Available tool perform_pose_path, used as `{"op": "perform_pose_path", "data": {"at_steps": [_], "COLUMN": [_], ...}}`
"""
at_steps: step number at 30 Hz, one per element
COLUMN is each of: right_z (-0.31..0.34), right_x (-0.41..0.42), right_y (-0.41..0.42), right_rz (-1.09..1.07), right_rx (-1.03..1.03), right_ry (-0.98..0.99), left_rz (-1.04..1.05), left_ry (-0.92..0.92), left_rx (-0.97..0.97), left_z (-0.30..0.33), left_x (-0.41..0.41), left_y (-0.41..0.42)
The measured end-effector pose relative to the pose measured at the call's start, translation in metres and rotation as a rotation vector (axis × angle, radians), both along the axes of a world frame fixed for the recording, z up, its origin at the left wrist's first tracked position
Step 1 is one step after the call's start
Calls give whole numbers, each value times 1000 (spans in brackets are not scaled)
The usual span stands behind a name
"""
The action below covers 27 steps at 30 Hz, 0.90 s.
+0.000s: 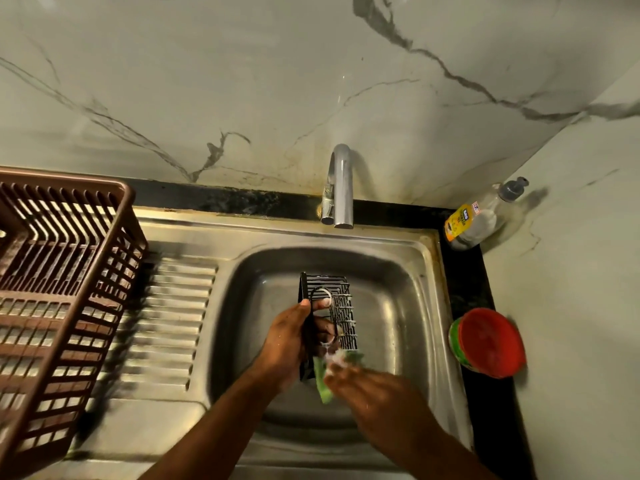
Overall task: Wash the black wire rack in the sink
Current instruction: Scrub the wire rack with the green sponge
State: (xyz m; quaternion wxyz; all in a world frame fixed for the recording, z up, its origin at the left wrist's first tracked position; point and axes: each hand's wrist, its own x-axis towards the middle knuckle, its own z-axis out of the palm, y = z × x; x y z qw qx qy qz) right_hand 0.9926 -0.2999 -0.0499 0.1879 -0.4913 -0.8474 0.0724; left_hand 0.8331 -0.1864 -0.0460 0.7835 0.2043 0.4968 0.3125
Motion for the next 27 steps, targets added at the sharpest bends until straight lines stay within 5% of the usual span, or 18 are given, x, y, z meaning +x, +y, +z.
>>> {"op": "perform_pose_path", "data": {"at_steps": [2, 5, 10, 19, 27], "right_z": [4, 20, 35, -1, -36], "right_x": [2, 3, 8, 18, 21], "right_y": [-14, -15, 23, 87, 139], "right_rz": [-30, -345, -731, -765, -847], "right_rx": [-151, -392, -222, -689, -716], "right_ry": [127, 526, 712, 1204, 1306], "left_rz": [13, -18, -52, 91, -376], "left_ry": [3, 9, 0, -11, 163], "left_rx": [-5, -48, -139, -231, 70], "left_z": [2, 8, 11, -24, -77], "left_x": [1, 1, 1, 4, -10], "left_y": [4, 14, 29, 70, 38]}}
